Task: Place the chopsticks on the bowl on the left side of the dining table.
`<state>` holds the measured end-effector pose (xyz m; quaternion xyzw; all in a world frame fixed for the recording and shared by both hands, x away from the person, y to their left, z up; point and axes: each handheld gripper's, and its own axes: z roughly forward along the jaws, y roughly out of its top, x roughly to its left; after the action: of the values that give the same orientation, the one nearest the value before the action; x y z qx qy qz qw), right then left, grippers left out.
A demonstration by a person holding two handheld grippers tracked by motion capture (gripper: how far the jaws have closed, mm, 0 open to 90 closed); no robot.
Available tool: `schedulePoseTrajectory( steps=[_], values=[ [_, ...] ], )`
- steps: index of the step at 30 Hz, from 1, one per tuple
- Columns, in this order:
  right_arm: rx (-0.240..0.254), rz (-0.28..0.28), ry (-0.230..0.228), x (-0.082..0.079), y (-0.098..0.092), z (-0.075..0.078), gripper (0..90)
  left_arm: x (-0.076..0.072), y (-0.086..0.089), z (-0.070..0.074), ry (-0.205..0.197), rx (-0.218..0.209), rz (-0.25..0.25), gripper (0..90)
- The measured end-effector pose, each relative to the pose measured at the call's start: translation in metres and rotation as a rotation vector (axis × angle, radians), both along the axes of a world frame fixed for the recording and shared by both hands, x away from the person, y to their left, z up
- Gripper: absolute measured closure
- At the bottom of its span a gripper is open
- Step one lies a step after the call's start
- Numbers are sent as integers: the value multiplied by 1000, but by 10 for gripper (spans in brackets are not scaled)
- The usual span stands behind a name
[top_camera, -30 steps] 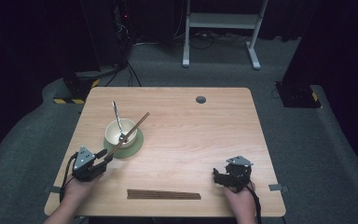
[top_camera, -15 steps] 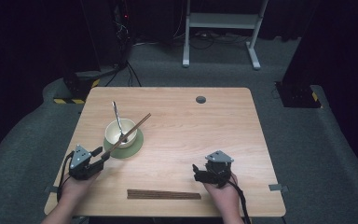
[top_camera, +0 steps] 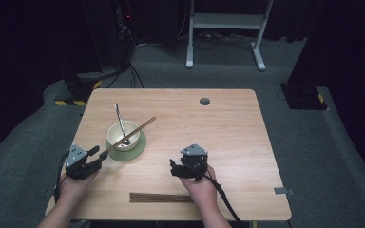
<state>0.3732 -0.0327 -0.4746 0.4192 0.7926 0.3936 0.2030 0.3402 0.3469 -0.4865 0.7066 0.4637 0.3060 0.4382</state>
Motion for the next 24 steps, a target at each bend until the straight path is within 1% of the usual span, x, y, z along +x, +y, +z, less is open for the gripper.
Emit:
schedulePoseTrajectory(
  steps=[2, 4, 7, 11, 13, 15, 19, 23, 24],
  values=[
    [-4, 2, -20, 3, 8, 2, 205, 1, 3, 0, 0, -11, 9, 548],
    [-6, -1, -30, 7, 15, 3, 232, 3, 6, 0, 2, -16, 17, 545],
    [-8, -4, -24, 14, 25, 4, 254, 5, 9, -1, 7, -27, 30, 542],
    [-27, -4, -24, 23, 40, 5, 295, 7, 13, -1, 7, -35, 46, 537],
    [-22, -2, -26, 26, 45, 6, 312, 8, 15, -1, -3, -36, 69, 533],
    [-19, 1, -30, 31, 51, 7, 319, 9, 17, -1, -8, -46, 84, 531],
    [-9, -4, -35, 42, 58, 9, 327, 13, 20, -2, -8, -65, 107, 531],
    [8, -13, -28, 52, 64, 10, 345, 19, 23, -2, -7, -85, 132, 534],
    [13, -15, -28, 55, 65, 9, 348, 20, 23, -2, -6, -84, 137, 535]
  ],
)
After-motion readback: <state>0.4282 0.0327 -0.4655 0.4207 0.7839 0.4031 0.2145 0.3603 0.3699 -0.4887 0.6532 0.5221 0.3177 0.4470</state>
